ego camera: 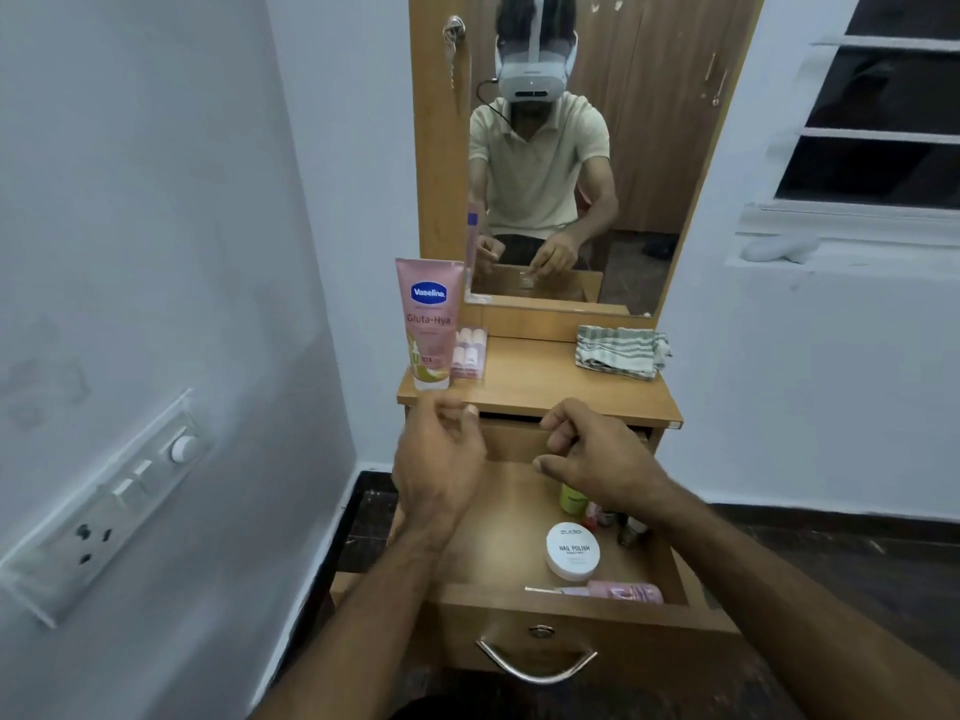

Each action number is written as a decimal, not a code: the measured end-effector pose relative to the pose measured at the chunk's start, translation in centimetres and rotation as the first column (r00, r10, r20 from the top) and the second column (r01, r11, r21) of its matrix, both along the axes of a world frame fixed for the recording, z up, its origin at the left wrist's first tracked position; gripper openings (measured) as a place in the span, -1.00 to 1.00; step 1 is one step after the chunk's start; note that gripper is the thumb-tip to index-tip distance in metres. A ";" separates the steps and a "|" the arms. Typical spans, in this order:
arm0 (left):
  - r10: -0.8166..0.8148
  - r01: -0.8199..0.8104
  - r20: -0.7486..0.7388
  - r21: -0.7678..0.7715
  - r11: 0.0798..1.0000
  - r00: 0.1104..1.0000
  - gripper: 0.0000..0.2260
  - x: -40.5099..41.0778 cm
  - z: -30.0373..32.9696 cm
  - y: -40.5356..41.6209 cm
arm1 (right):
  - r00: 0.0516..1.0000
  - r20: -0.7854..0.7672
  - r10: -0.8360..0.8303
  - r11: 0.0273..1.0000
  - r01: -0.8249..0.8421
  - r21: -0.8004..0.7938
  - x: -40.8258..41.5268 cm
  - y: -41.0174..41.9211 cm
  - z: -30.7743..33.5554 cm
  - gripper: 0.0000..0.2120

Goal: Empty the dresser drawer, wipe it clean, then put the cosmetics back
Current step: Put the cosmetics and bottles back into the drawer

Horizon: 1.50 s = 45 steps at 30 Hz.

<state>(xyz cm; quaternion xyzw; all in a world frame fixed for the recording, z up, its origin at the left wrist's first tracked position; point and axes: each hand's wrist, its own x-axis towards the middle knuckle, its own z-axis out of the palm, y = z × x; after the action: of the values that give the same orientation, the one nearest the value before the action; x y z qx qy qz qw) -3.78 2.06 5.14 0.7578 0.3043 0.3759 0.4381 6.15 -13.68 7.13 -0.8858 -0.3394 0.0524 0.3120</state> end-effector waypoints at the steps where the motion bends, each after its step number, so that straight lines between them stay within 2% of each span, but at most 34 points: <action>1: 0.048 -0.047 0.055 -0.013 0.999 0.997 -0.83 0.0 0.8 1.2 | 1.000 -0.011 0.020 1.000 -0.020 0.024 -0.3 0.5 0.0 -0.65; 3: 0.089 -0.087 0.133 -0.021 0.996 0.987 -0.69 0.5 2.4 3.8 | 0.998 -0.010 0.055 0.997 -0.054 0.057 -1.0 1.4 -0.1 -0.63; 5: 0.076 -0.077 0.147 -0.004 0.997 0.986 -0.53 1.4 4.2 6.1 | 0.996 -0.007 0.093 0.994 -0.092 0.063 -1.5 2.1 -0.2 -0.62; 8: -0.001 0.007 0.069 -0.091 0.996 0.998 -0.32 3.2 6.7 8.3 | 0.994 -0.006 0.112 0.990 -0.111 0.088 -1.7 2.5 0.1 -0.59; 10: -0.099 0.096 -0.010 -0.163 0.982 0.995 -0.26 4.3 7.5 8.9 | 0.994 -0.006 0.107 0.988 -0.105 0.111 -1.6 2.5 0.4 -0.58; 12: -0.192 0.186 -0.017 -0.189 0.964 0.981 -0.27 4.9 7.6 9.1 | 0.995 -0.005 0.097 0.989 -0.096 0.117 -1.5 2.3 0.7 -0.57; 15: -0.252 0.252 0.025 -0.189 0.949 0.967 -0.40 5.6 7.2 9.3 | 0.996 -0.004 0.085 0.990 -0.084 0.110 -1.2 1.5 1.0 -0.56; 19: -0.196 0.192 -0.016 -0.142 0.971 0.980 -0.53 5.7 7.1 9.2 | 0.997 -0.008 0.072 0.992 -0.071 0.108 -0.9 0.8 1.2 -0.56; 23: -0.150 0.153 0.030 -0.119 0.981 0.988 -0.59 4.4 7.2 7.8 | 0.997 -0.035 0.063 0.985 -0.056 0.161 -1.1 1.1 1.3 -0.47; 28: -0.295 0.304 0.078 -0.313 0.899 0.952 -0.64 1.2 6.1 5.6 | 0.979 -0.163 0.126 0.960 -0.079 0.268 -2.1 1.7 1.4 -0.25; 31: -0.388 0.383 0.080 -0.425 0.820 0.918 -0.74 -0.6 4.6 4.5 | 0.989 -0.087 0.120 0.981 -0.105 0.163 -3.0 1.9 0.6 -0.27; 33: -0.410 0.369 0.042 -0.524 0.767 0.911 -0.73 -1.6 3.5 4.4 | 0.994 -0.044 0.097 0.993 -0.093 0.074 -3.1 1.8 -0.3 -0.31; 36: -0.391 0.290 -0.101 -0.509 0.811 0.915 -0.66 -2.9 2.0 6.0 | 0.983 -0.134 0.124 0.983 -0.140 -0.119 -2.8 0.9 -1.5 -0.35; 38: -0.479 0.366 -0.244 -0.393 0.844 0.843 -0.59 -3.7 1.4 6.9 | 0.969 -0.198 0.146 0.960 -0.188 -0.209 -2.7 0.3 -2.3 -0.38; 40: -0.526 0.547 -0.550 -0.144 0.824 0.648 -0.48 -4.2 0.8 7.2 | 0.963 -0.207 0.172 0.930 -0.228 -0.287 -2.8 0.1 -2.9 -0.40; 41: -0.445 0.632 -0.710 0.000 0.775 0.546 -0.41 -4.3 0.4 7.0 | 0.961 -0.205 0.188 0.911 -0.248 -0.328 -2.9 0.2 -3.1 -0.40; 43: -0.276 0.750 -0.852 0.185 0.635 0.445 -0.29 -4.1 -0.4 6.2 | 0.958 -0.201 0.204 0.887 -0.268 -0.376 -3.0 0.4 -3.2 -0.39; 45: -0.267 0.802 -0.885 0.173 0.571 0.381 -0.24 -3.8 -0.9 5.3 | 0.965 -0.156 0.211 0.876 -0.257 -0.408 -2.9 0.4 -3.0 -0.38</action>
<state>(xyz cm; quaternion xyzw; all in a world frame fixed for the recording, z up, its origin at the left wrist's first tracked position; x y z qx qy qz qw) -7.55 7.39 4.25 0.9887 0.0477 -0.0982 0.1030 3.26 -13.28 4.11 -0.8807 -0.4072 0.2096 0.1208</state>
